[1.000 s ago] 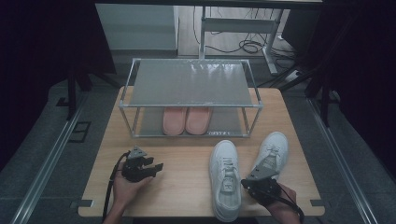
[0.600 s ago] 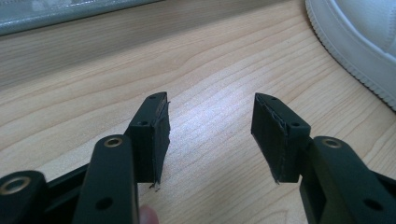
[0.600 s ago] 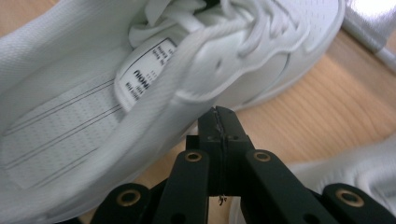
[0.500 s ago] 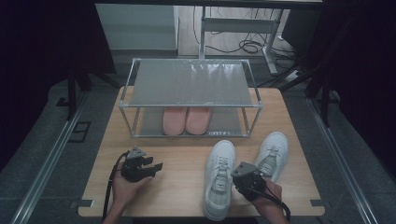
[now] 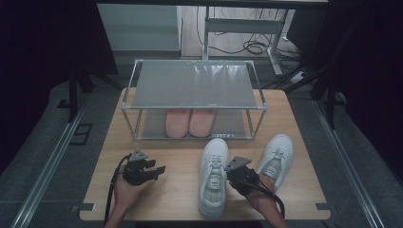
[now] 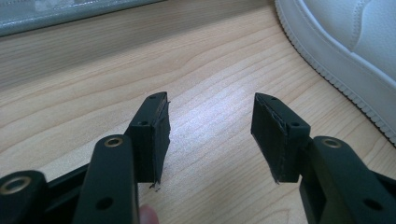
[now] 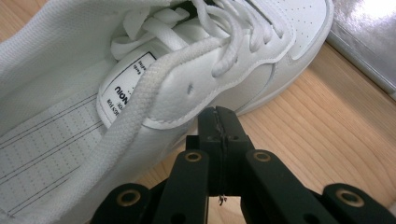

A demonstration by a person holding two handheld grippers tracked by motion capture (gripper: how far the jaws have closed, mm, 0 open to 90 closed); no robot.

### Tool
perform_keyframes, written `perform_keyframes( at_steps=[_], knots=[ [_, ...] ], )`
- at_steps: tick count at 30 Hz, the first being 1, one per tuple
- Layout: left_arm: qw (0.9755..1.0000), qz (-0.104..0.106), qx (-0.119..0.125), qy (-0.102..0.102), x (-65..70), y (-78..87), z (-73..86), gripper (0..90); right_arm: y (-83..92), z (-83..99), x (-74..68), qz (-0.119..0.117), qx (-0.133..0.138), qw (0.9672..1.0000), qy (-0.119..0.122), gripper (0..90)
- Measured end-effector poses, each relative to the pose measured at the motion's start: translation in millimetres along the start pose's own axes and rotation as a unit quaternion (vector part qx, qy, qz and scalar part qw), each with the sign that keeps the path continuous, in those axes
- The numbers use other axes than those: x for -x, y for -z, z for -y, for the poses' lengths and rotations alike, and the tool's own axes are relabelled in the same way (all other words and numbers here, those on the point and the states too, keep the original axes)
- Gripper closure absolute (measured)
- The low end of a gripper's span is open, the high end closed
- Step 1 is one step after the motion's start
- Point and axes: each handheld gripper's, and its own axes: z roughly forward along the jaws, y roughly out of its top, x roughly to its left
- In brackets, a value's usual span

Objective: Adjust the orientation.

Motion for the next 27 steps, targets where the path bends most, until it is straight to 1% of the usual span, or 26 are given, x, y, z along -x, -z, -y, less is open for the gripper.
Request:
perform_keyframes(
  at_steps=[3, 5, 7, 11, 15, 18, 20, 21, 23, 24, 27],
  knots=[
    [1.0, 0.0, 0.001, 0.001, -0.4, 0.3, 0.0, 47.8, -0.3, 1.5, 1.8, -0.002, 0.005, 1.0, -0.004, 90.0],
    [1.0, 0.0, 0.0, 0.0, -0.4, 0.2, 0.1, 47.7, 2.3, 4.3, 4.4, -0.01, 0.015, 0.9997, -0.014, 90.0],
    [1.0, 0.0, 0.0, 0.0, -0.4, 0.1, 0.0, 47.7, 6.8, 7.0, 7.1, -0.019, 0.027, 0.9992, -0.022, 90.0],
    [1.0, -0.001, -0.001, 0.0, -0.2, -0.3, 0.1, 47.8, 18.6, 11.3, 12.4, -0.028, 0.055, 0.9975, -0.033, 90.0],
    [1.0, -0.001, -0.001, 0.0, 0.1, -0.4, 0.1, 47.7, 30.7, 13.6, 14.3, -0.041, 0.081, 0.9954, -0.03, 90.0],
    [1.0, -0.001, -0.001, 0.0, 0.0, -0.4, 0.1, 47.7, 41.1, 13.7, 12.8, -0.048, 0.105, 0.9928, -0.03, 90.0],
    [1.0, -0.001, -0.001, 0.0, 0.1, -0.3, 0.1, 47.7, 48.8, 12.9, 10.7, -0.062, 0.123, 0.99, -0.03, 90.0],
    [1.0, -0.001, -0.001, 0.0, 0.2, -0.3, 0.1, 47.7, 52.7, 12.1, 8.8, -0.065, 0.13, 0.9889, -0.029, 90.0],
    [1.0, -0.001, -0.001, 0.0, 0.3, -0.4, 0.1, 47.7, 58.2, 10.6, 4.7, -0.066, 0.14, 0.9876, -0.023, 90.0],
    [1.0, -0.001, -0.001, 0.0, 0.3, -0.4, 0.1, 47.7, 61.4, 9.5, 1.5, -0.072, 0.147, 0.9864, -0.019, 90.0],
    [1.0, 0.0, -0.001, 0.0, 0.5, -0.4, 0.1, 47.7, 65.3, 7.4, -6.7, -0.078, 0.152, 0.9853, -0.006, 90.0]
  ],
)
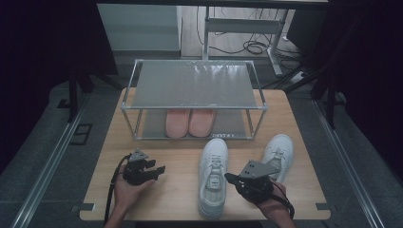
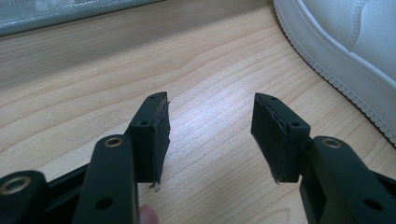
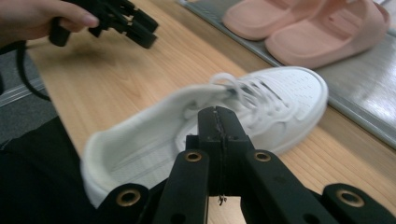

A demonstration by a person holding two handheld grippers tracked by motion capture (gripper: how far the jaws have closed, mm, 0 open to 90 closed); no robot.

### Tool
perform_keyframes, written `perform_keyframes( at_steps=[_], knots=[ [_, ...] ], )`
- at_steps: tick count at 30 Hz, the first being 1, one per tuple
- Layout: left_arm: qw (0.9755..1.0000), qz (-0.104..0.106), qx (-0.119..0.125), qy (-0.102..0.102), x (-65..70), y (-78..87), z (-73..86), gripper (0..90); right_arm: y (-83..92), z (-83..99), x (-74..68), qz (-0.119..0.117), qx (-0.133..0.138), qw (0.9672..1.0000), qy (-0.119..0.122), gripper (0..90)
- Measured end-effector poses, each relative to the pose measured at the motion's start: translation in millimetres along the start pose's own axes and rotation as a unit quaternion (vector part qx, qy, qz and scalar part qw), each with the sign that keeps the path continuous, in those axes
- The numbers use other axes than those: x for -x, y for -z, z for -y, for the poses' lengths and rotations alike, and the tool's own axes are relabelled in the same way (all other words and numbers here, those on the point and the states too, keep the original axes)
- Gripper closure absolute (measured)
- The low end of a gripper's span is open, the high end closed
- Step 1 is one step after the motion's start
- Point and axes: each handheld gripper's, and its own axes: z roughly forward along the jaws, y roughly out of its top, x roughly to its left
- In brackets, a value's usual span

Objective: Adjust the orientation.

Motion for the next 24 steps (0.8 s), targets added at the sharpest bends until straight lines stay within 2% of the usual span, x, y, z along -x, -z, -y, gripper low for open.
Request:
perform_keyframes(
  at_steps=[3, 8, 11, 13, 15, 24],
  knots=[
    [1.0, 0.0, -0.002, 0.0, 0.3, -0.7, 0.2, 47.7, -4.5, -0.1, -6.9, -0.011, -0.007, 0.9999, 0.009, 90.0],
    [1.0, 0.001, -0.003, -0.001, 0.4, -1.1, 0.3, 47.6, -21.7, 5.5, -14.5, -0.031, -0.037, 0.9986, 0.021, 90.0],
    [1.0, 0.0, -0.003, -0.001, 0.0, -1.0, 0.3, 47.6, -28.7, 10.2, -15.0, -0.03, -0.054, 0.9979, 0.022, 90.0],
    [1.0, 0.0, -0.004, 0.001, 0.1, -1.4, 0.4, 47.6, -32.0, 13.9, -12.1, -0.018, -0.063, 0.9976, 0.022, 90.0],
    [1.0, 0.0, -0.006, 0.001, 0.4, -1.9, 0.5, 47.6, -32.0, 16.6, -6.4, -0.033, -0.058, 0.9977, 0.006, 90.0],
    [1.0, 0.002, -0.007, 0.002, 0.7, -2.3, 0.7, 47.6, -29.3, 18.1, -0.5, -0.035, -0.061, 0.9975, 0.008, 90.0]
  ],
)
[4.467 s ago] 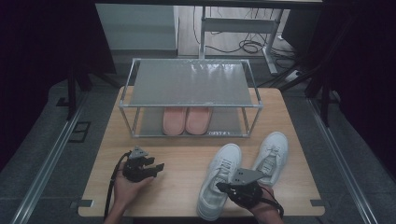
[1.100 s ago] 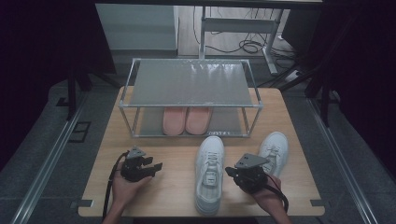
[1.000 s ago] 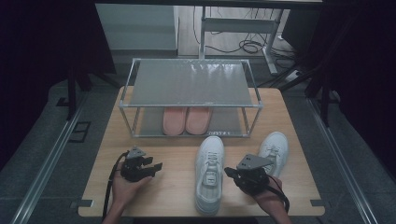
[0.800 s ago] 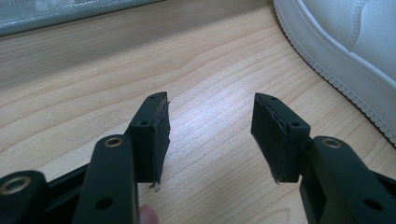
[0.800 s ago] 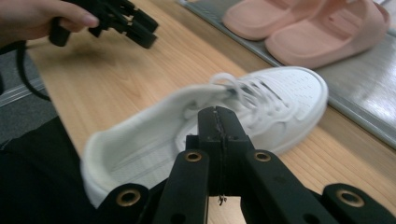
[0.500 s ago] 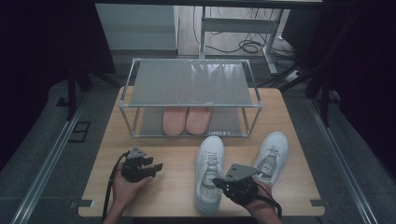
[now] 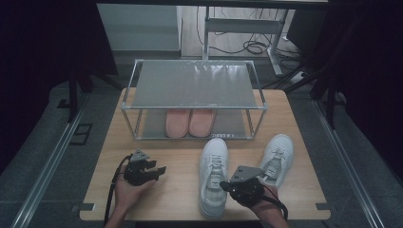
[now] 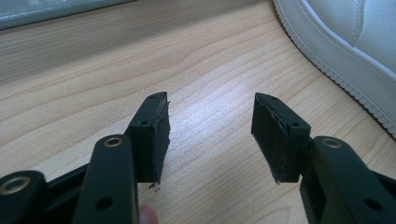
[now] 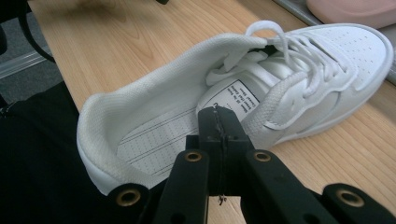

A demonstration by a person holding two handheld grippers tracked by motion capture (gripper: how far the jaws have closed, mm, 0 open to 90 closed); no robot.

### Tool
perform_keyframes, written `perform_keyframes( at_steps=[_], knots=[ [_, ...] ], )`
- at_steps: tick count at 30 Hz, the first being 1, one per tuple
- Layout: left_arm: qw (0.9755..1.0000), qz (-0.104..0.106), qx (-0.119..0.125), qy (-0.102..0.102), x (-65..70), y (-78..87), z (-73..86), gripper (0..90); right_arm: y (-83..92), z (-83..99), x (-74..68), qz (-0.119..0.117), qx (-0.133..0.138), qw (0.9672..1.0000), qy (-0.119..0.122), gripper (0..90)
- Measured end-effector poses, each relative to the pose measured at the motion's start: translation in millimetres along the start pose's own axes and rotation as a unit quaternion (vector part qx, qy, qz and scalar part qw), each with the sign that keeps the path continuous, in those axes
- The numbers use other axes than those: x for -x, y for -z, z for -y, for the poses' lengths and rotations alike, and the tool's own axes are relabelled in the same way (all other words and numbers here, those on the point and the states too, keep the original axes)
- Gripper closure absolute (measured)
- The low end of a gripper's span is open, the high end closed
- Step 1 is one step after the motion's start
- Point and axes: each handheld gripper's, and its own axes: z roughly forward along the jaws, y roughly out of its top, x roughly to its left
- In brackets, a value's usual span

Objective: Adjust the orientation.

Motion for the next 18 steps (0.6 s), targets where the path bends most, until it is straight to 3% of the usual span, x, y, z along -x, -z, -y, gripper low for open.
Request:
perform_keyframes(
  at_steps=[18],
  knots=[
    [1.0, -0.001, -0.002, 0.0, -0.5, -2.0, 0.9, 47.6, 9.9, 5.3, 26.9, 0.036, -0.018, 0.999, -0.018, 90.0]
  ],
)
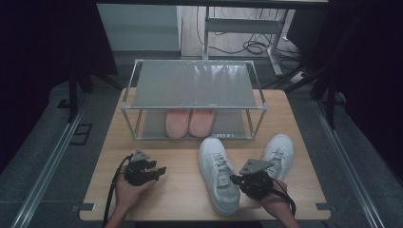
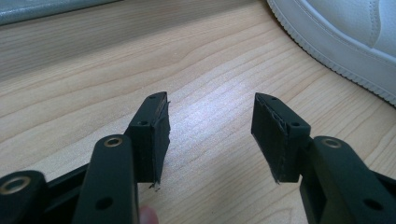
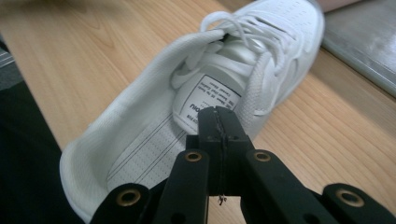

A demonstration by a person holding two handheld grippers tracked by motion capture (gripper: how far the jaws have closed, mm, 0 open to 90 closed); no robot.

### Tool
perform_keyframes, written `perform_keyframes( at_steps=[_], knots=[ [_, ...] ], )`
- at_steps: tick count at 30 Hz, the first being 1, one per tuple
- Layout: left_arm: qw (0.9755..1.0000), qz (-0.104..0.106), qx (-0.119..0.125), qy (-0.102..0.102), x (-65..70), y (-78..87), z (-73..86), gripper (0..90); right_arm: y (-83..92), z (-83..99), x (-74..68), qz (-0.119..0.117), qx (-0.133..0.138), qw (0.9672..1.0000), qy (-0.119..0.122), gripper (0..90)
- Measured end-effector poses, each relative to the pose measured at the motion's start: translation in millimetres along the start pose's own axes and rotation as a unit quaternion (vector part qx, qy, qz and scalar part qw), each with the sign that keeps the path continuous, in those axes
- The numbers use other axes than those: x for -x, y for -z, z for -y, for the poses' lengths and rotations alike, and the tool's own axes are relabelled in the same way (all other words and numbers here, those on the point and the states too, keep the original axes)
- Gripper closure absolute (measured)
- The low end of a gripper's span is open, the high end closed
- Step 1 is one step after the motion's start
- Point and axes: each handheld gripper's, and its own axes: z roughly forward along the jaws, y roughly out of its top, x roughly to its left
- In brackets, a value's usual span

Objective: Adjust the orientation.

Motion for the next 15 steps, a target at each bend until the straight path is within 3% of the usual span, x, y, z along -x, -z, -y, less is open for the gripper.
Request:
perform_keyframes(
  at_steps=[15],
  knots=[
    [1.0, 0.0, 0.002, 0.005, -1.4, -0.4, 1.2, 47.6, 2.2, 0.5, 3.8, 0.006, 0.001, 1.0, 0.001, 90.0]
  ],
)
